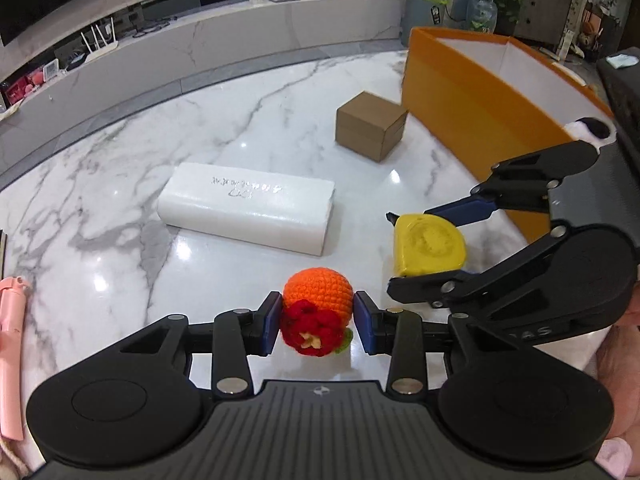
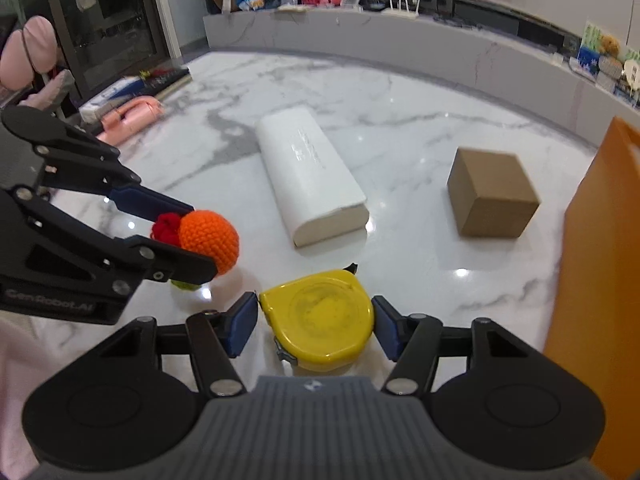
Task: Organize objects
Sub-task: 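Grasp the orange crochet ball with the left gripper while the right grasps the yellow tape measure, then carry the crochet ball and tape measure over the orange shoebox with both grippers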
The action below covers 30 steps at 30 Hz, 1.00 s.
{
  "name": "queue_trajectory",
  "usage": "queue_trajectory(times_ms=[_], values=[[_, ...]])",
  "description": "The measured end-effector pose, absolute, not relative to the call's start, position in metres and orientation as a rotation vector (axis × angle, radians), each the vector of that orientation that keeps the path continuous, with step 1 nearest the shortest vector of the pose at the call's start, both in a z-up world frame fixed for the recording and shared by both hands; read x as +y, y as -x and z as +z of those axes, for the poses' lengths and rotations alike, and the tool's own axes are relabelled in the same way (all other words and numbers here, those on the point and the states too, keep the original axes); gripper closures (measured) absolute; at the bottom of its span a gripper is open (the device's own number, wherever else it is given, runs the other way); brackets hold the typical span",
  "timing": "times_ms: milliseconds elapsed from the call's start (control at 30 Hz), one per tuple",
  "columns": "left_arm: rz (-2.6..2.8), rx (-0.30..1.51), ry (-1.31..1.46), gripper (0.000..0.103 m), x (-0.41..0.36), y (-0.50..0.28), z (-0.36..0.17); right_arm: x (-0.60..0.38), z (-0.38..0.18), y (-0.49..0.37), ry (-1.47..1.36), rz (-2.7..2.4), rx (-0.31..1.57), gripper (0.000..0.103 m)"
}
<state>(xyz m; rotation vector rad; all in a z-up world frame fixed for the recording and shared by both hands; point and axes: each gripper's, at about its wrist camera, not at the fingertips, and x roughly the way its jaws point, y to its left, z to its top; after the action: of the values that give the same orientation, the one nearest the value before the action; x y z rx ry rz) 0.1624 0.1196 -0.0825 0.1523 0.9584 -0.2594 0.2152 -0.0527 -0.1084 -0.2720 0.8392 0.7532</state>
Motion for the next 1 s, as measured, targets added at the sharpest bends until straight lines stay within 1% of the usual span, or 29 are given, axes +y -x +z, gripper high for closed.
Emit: queue_trajectory(times_ms=[267,467,600,700,833,1000], values=[[-0.327,0.856,-0.162,0.059,0.096,-0.144,-0.027,-0.089,-0.042,-0.175,0.316,0.841,0.724,0.040],[-0.435,0.767,-0.184,0.059,0.049,-0.150,0.018,-0.146,0.006,-0.172,0.368,0.835,0.701,0.040],[-0.521,0.719,-0.204,0.059,0.007,-0.165,0.036,-0.186,0.030,-0.181,0.488,0.791,0.686,0.040],[-0.577,0.703,-0.219,0.059,-0.027,-0.182,0.042,-0.213,0.041,-0.198,0.603,0.756,0.715,0.040],[-0.637,0.716,-0.234,0.059,-0.071,-0.217,0.036,-0.240,0.047,-0.227,0.748,0.691,0.767,0.040],[-0.661,0.751,-0.247,0.059,-0.111,-0.256,0.013,-0.256,0.030,-0.260,0.903,0.689,0.842,0.040]])
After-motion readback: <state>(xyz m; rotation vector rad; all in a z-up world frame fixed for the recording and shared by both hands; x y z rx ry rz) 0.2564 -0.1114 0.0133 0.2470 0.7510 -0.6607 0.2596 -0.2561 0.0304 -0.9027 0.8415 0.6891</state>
